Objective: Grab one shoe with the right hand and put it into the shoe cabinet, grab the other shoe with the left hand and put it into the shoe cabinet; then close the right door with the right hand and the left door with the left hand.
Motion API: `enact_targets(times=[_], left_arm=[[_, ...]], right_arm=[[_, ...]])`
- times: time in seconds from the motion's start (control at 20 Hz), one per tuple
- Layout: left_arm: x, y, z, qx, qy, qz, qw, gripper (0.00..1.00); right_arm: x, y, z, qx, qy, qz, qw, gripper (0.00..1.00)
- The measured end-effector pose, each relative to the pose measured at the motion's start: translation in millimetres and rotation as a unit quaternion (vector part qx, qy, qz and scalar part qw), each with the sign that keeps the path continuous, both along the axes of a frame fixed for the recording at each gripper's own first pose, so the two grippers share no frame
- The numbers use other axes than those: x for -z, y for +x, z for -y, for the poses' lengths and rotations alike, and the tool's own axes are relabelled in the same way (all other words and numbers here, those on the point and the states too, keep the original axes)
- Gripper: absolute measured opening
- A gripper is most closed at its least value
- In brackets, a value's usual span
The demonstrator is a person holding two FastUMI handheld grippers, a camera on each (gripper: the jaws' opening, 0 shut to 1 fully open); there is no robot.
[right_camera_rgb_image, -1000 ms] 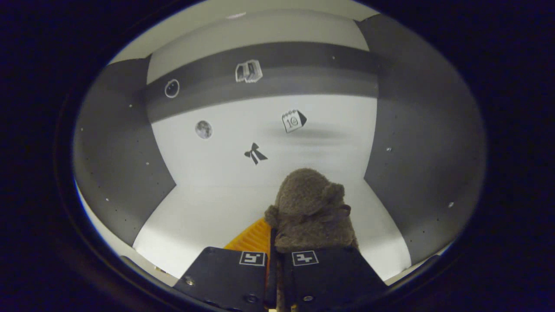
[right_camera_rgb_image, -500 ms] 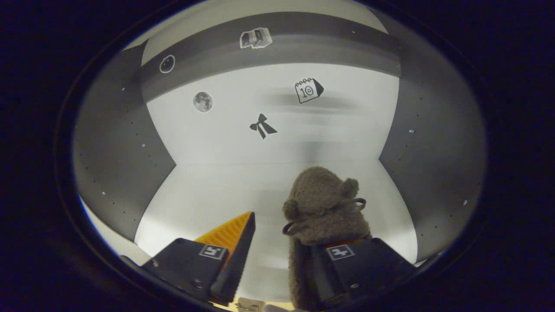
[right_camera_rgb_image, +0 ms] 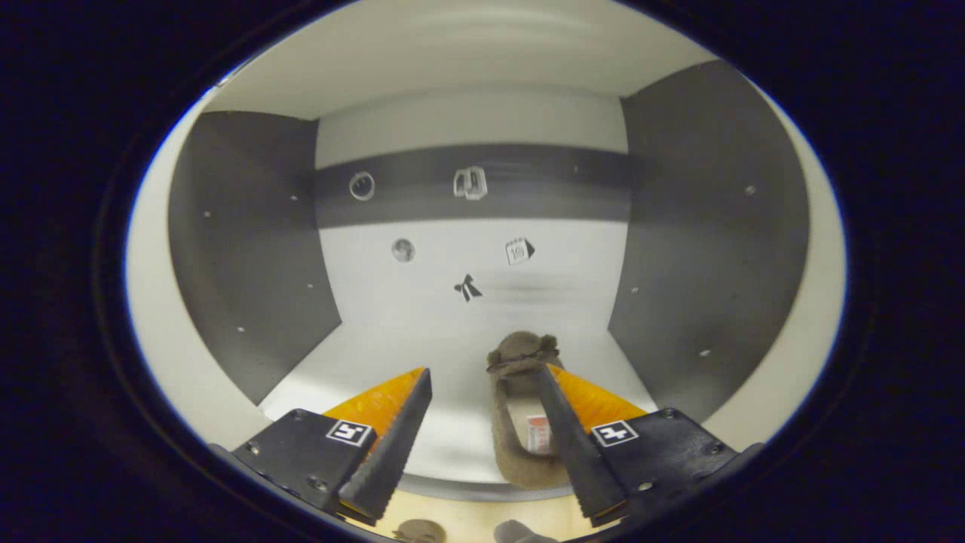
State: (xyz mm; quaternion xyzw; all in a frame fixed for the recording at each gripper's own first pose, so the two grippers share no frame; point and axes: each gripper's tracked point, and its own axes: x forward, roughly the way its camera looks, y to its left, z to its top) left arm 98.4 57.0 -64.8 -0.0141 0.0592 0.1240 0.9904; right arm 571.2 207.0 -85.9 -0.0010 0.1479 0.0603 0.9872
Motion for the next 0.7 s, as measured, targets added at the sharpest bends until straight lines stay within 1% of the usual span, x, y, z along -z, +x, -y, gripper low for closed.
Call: enact_targets(times=[0.05,0.25,0.4,0.55,0.65,0.7], left_arm=[[0.7,-1.9,-2.4,0.009,-0.001,0.001,1.000,0.96],[0.7,-5.8,-21.4,0.037,0.004,0.008,0.999,0.96],[2.6,-5.8,-26.4,0.061,0.003,0.015,0.998,0.96],[9.4,-3.8,-28.9,0.085,0.004,0.017,0.996,0.96],[15.7,0.2,-27.1,0.102,0.003,0.015,0.995,0.96],[21.0,2.7,-24.6,0.109,0.004,0.013,0.994,0.96]], right_arm=[[-10.5,-20.4,1.1,0.003,0.007,0.016,1.000,1.00],[-54.0,-109.6,7.4,0.002,0.038,0.072,0.997,1.00],[-74.4,-180.9,16.8,-0.004,0.049,0.120,0.992,1.00],[-80.7,-247.0,39.6,0.009,0.051,0.158,0.986,1.00],[-72.9,-283.7,56.7,0.017,0.049,0.165,0.985,0.97],[-66.5,-299.9,66.0,0.023,0.050,0.162,0.985,0.99]])
